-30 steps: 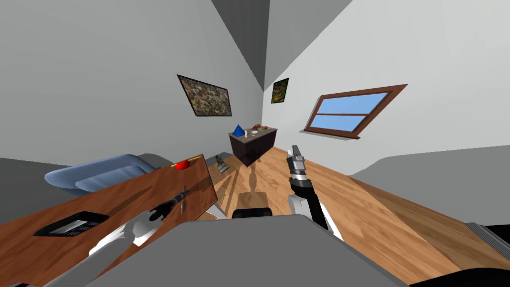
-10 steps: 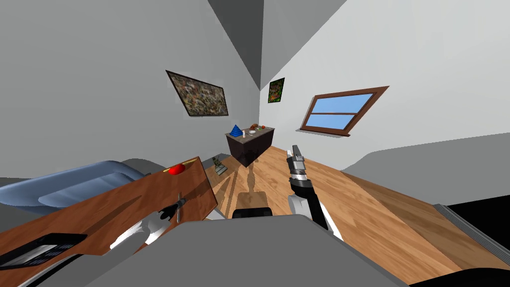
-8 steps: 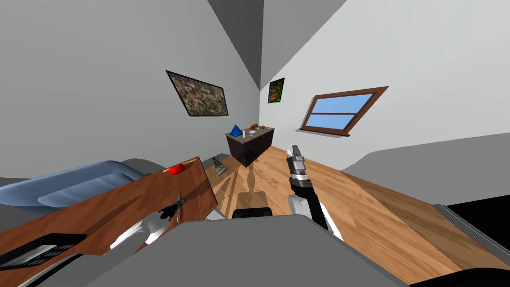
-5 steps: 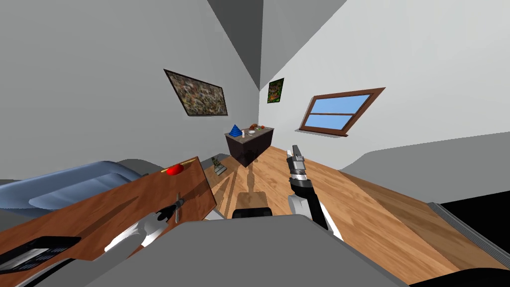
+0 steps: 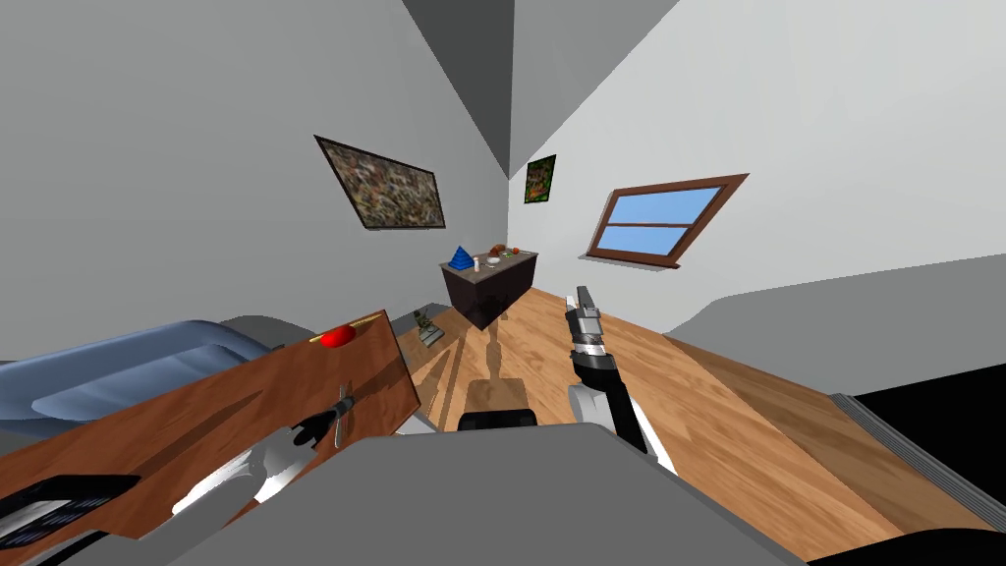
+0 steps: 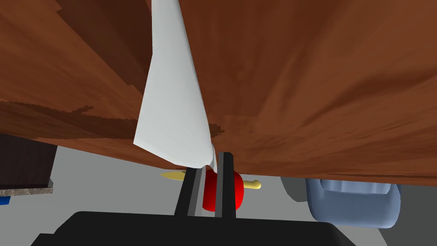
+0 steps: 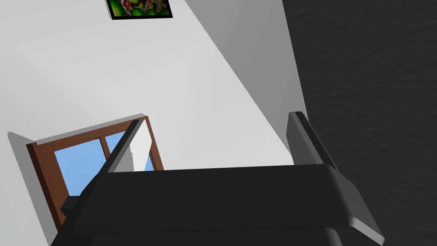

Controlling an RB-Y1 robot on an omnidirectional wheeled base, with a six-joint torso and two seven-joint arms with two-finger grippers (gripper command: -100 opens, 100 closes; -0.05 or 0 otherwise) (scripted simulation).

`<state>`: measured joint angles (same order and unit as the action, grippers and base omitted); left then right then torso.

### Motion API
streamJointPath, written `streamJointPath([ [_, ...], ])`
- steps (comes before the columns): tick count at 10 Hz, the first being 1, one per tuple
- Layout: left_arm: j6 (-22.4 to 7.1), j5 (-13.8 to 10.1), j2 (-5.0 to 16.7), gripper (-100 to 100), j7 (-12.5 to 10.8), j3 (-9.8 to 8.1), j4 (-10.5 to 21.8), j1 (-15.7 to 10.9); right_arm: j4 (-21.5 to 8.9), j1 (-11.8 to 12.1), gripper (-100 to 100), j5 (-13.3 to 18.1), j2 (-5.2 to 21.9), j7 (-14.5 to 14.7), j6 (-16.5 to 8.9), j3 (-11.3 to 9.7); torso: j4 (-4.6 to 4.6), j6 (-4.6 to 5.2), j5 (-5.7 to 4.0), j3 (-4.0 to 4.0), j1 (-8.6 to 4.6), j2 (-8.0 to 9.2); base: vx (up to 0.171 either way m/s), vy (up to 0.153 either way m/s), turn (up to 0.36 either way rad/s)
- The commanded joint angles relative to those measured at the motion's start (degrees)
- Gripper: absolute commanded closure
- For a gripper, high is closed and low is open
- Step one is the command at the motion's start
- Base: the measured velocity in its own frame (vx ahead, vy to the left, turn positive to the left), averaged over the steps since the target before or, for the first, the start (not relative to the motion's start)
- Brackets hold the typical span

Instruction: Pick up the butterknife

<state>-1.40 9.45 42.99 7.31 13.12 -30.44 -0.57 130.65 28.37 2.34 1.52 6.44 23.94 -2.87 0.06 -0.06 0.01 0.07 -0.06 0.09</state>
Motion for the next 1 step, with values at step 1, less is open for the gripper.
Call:
streamJointPath([
  [1, 0.0, 0.0, 0.0, 0, 0.0, 0.00, 0.0, 0.0, 0.0, 0.0, 0, 0.0, 0.0, 0.0, 0.0, 0.0, 0.00, 0.00, 0.00, 0.00, 0.00, 0.00, 0.000, 0.000, 0.000],
])
